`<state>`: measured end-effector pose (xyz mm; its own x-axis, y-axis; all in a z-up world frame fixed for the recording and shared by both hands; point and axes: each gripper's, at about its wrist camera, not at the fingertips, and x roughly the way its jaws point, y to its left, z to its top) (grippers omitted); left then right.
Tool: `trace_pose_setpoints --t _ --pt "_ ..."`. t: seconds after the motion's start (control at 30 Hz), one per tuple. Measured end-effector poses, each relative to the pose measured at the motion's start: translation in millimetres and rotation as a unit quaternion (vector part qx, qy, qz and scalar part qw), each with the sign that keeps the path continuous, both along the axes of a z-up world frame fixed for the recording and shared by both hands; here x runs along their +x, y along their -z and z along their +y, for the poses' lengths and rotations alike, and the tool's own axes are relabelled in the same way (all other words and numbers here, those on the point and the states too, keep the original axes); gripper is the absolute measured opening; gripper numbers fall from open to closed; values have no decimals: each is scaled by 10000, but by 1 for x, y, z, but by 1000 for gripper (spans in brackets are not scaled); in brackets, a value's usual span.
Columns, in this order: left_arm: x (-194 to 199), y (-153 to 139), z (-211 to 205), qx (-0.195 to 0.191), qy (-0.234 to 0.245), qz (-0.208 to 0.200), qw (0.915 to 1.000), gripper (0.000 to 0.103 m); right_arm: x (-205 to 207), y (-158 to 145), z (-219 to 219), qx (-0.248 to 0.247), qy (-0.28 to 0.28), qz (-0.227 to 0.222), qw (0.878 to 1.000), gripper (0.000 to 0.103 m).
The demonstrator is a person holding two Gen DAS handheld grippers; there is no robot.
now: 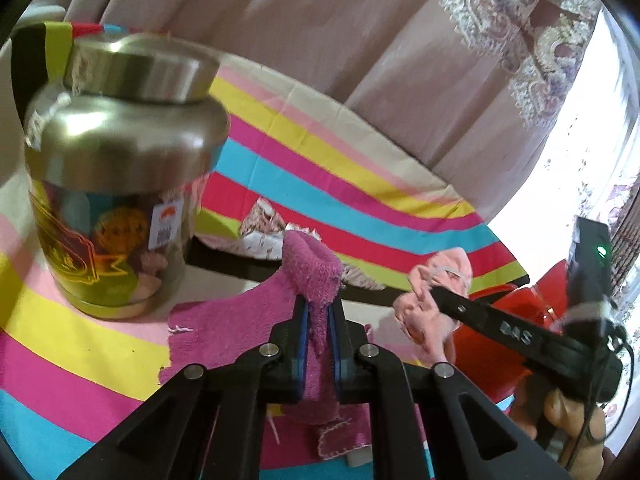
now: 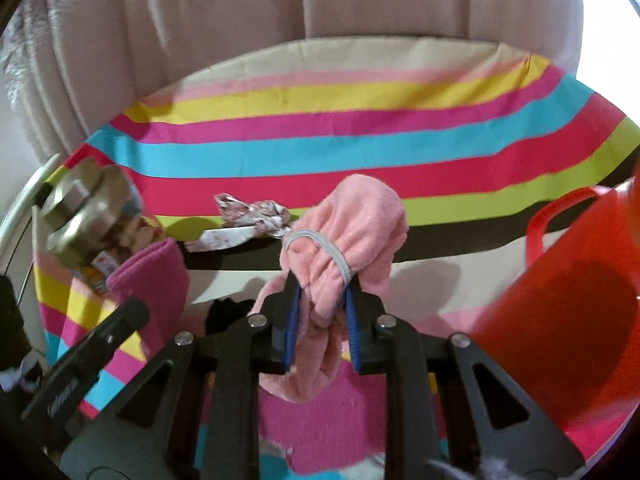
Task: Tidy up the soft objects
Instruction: 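Carry the magenta glove and pink pouch into the white box and open both tools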
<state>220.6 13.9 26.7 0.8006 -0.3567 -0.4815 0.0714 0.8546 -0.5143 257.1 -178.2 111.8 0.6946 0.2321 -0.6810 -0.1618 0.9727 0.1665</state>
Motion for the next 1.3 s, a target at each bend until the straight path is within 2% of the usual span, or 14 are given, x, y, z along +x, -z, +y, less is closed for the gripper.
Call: trace_pose_setpoints --t 0.2,0.37,0.53,0.7,0.87,1.03,1.3 --pt "-18 -26 -11 -3 128 -347 9993 10 -47 -25 -10 -41 -112 -304 9995 24" --pt "-36 -52 -30 76 342 -615 9975 9 -98 -47 -42 -59 -150 -512 9986 24" --pt "-51 -71 -51 37 625 -820 9947 9 -143 -61 -104 -90 178 -531 9984 24" --pt "-65 -91 -77 27 910 -996 9909 9 -179 -66 -176 -166 809 -464 9955 24" --pt "-85 -110 -108 112 1253 -1152 9853 9 -209 -53 -235 -116 1338 -225 9907 24" --pt "-103 -123 -143 185 1641 -1211 9788 9 -236 -27 -267 70 1553 178 9877 24" --pt "-124 -123 -194 303 2235 -1131 9676 9 -286 11 -276 127 1050 1028 9891 24"
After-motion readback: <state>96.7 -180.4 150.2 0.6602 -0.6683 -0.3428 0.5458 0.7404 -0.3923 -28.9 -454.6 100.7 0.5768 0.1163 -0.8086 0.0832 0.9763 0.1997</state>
